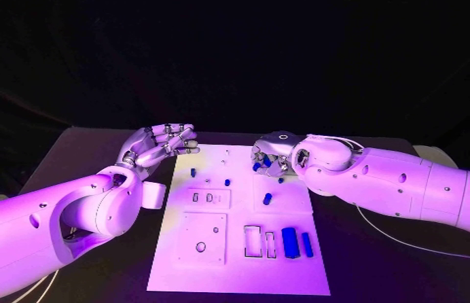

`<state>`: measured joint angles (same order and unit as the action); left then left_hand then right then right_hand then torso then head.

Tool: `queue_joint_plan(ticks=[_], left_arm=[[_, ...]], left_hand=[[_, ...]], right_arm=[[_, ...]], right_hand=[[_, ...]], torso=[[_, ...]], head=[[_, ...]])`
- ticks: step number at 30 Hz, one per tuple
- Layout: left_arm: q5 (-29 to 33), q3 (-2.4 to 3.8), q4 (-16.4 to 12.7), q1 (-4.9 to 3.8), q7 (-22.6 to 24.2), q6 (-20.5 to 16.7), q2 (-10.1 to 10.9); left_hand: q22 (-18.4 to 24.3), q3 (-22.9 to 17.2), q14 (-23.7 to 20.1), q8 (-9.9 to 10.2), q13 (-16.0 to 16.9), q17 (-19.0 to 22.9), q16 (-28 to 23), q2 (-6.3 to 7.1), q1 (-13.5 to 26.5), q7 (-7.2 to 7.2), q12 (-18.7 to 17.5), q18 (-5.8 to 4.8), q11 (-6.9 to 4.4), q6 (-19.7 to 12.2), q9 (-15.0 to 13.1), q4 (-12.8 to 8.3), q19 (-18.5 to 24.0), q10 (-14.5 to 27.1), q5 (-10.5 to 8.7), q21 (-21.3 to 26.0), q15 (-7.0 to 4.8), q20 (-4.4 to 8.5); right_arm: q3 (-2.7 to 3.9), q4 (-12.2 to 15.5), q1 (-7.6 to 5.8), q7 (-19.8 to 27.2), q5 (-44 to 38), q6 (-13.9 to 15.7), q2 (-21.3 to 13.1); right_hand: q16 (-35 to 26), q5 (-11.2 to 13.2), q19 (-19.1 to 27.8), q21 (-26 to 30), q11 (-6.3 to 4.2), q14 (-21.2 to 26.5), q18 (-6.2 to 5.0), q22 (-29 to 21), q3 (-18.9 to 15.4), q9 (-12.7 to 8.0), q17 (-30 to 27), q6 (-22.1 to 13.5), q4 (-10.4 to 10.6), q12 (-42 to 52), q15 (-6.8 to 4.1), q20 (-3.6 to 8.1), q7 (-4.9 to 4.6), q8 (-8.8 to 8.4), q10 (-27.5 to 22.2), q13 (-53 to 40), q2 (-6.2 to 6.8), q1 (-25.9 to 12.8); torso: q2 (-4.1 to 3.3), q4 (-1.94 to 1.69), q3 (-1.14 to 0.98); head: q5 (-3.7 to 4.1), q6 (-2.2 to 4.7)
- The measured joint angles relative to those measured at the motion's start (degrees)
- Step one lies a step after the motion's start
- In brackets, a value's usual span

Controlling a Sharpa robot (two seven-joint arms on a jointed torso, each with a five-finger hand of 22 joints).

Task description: Assemble the parts on the task board

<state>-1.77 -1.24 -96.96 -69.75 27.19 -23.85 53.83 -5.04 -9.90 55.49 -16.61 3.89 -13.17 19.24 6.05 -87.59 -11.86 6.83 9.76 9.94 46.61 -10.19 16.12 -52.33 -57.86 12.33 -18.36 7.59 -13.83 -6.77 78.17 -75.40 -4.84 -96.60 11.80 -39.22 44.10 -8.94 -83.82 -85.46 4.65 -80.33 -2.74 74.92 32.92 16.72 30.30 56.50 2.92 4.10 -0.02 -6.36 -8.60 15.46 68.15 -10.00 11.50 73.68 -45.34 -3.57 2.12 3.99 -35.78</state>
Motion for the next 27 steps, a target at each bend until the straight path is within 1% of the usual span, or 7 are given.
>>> queue_joint_plan(ticks=[2, 6, 9, 13, 18, 22, 27], left_arm=[[0.0, 0.0, -0.04, -0.15, -0.01, 0.01, 0.1], [-0.01, 0.0, -0.09, -0.28, -0.05, 0.02, 0.19], [-0.01, 0.0, -0.09, -0.34, -0.09, 0.02, 0.24], [-0.01, 0.0, -0.06, -0.37, -0.14, 0.02, 0.26], [-0.01, 0.0, -0.02, -0.4, -0.22, 0.03, 0.3], [-0.01, 0.0, 0.09, -0.4, -0.29, 0.04, 0.33], [-0.02, 0.0, 0.21, -0.41, -0.37, 0.06, 0.33]], left_hand=[[0.01, 0.0, 0.0, 0.0, -0.01, 0.0, 0.0, 0.0, 0.0, 0.0, -0.19, 0.0, 0.0, 0.0, 0.0, 0.0, -0.03, 0.0, 0.0, 0.0, 0.0, 0.03], [0.01, 0.0, 0.0, 0.0, -0.01, -0.06, 0.0, 0.0, 0.0, 0.0, -0.35, -0.01, 0.0, 0.0, 0.05, 0.0, -0.21, 0.0, 0.0, 0.0, 0.0, 0.21], [0.07, 0.0, 0.0, 0.0, -0.01, -0.06, 0.0, 0.16, 0.16, 0.0, -0.35, -0.01, 0.0, 0.0, 0.06, 0.0, -0.2, 0.0, 0.0, 0.0, 0.0, 0.2], [0.06, 0.0, 0.0, 0.0, -0.01, -0.05, 0.0, 0.23, 0.23, 0.0, -0.35, -0.01, 0.0, 0.0, 0.06, 0.0, -0.2, 0.0, 0.0, 0.0, 0.0, 0.2], [0.06, 0.0, 0.0, 0.0, -0.01, -0.05, 0.0, 0.23, 0.23, 0.0, -0.35, -0.02, 0.0, 0.0, 0.06, 0.0, -0.2, 0.0, 0.0, 0.0, 0.0, 0.2], [0.06, 0.0, 0.0, 0.0, -0.01, -0.05, 0.0, 0.23, 0.23, 0.0, -0.35, -0.02, 0.0, 0.0, 0.05, 0.0, -0.2, 0.0, 0.0, 0.0, 0.0, 0.2], [0.06, 0.0, 0.0, 0.0, -0.01, -0.09, 0.0, 0.23, 0.23, 0.0, -0.35, -0.02, 0.0, 0.0, 0.09, 0.0, -0.2, 0.0, 0.0, 0.0, 0.0, 0.2]], right_arm=[[0.03, 0.07, -0.03, -0.02, -0.01, 0.1, -0.01], [0.05, 0.13, -0.06, -0.07, -0.02, 0.51, -0.01], [0.05, 0.14, -0.06, -0.14, -0.03, 1.03, -0.01], [0.0, 0.1, -0.01, -0.27, -0.05, 2.09, -0.02], [0.01, 1.25, 0.0, -0.65, -0.07, 4.23, -0.48], [0.23, 2.28, -0.07, -1.2, -0.09, 6.38, -0.54], [0.48, 1.26, -0.65, -2.17, -0.12, 8.93, 0.9]], right_hand=[[0.0, 0.32, 0.0, -0.06, -0.15, 0.03, 0.59, 0.0, 0.57, 0.32, -0.07, 0.51, -0.03, 0.0, -0.03, 0.0, 0.44, 0.47, 0.74, -0.14, -0.72, 0.11], [0.0, 0.66, -0.21, -0.35, -0.76, 0.32, 0.59, 0.0, 1.17, 1.16, -0.25, 1.96, -0.25, 0.28, -0.32, 0.21, 0.95, 1.61, 2.21, -0.5, -1.74, 0.53], [0.0, 2.31, -0.1, -0.7, -1.06, 0.26, 0.6, -0.01, 1.56, 1.16, -0.42, 2.1, -0.64, 0.26, -0.55, 0.73, 1.06, 2.09, 2.89, -0.6, -2.33, 0.67], [0.0, 2.67, -0.1, -0.72, -1.16, 0.19, 0.6, -0.01, 1.71, 1.16, -0.48, 2.1, -0.79, 0.18, -0.62, 0.73, 1.07, 2.32, 3.0, -0.78, -2.9, 0.85], [0.0, 2.77, -0.1, -0.72, -1.16, 0.19, 0.6, -0.01, 1.71, 1.16, -0.47, 2.11, -0.79, 0.17, -0.62, 0.73, 1.09, 2.35, 3.0, -0.78, -2.92, 0.84], [0.0, 2.88, -0.1, -0.72, -1.16, 0.19, 0.6, -0.02, 1.71, 1.16, -0.53, 2.11, -0.8, 0.17, -0.62, 0.73, 1.1, 2.37, 3.0, -0.83, -3.0, 0.77], [0.0, 2.98, -0.1, -0.76, -1.16, 0.19, 0.59, 0.02, 1.7, 1.16, -0.53, 2.12, -0.8, 0.17, -0.62, 0.73, 1.12, 2.37, 3.0, -0.86, -3.0, 0.77]], torso=[[-0.12, 0.01, 0.03], [-0.24, 0.03, 0.07], [-0.32, 0.02, 0.08], [-0.39, -0.03, 0.08], [-0.46, -0.09, 0.08], [-0.47, -0.08, 0.06], [-0.55, -0.08, 0.06]], head=[[-0.03, 0.05], [0.01, -0.03], [0.08, -0.05], [0.18, -0.07], [0.13, 0.04], [-0.02, 0.37], [-0.11, 0.9]])
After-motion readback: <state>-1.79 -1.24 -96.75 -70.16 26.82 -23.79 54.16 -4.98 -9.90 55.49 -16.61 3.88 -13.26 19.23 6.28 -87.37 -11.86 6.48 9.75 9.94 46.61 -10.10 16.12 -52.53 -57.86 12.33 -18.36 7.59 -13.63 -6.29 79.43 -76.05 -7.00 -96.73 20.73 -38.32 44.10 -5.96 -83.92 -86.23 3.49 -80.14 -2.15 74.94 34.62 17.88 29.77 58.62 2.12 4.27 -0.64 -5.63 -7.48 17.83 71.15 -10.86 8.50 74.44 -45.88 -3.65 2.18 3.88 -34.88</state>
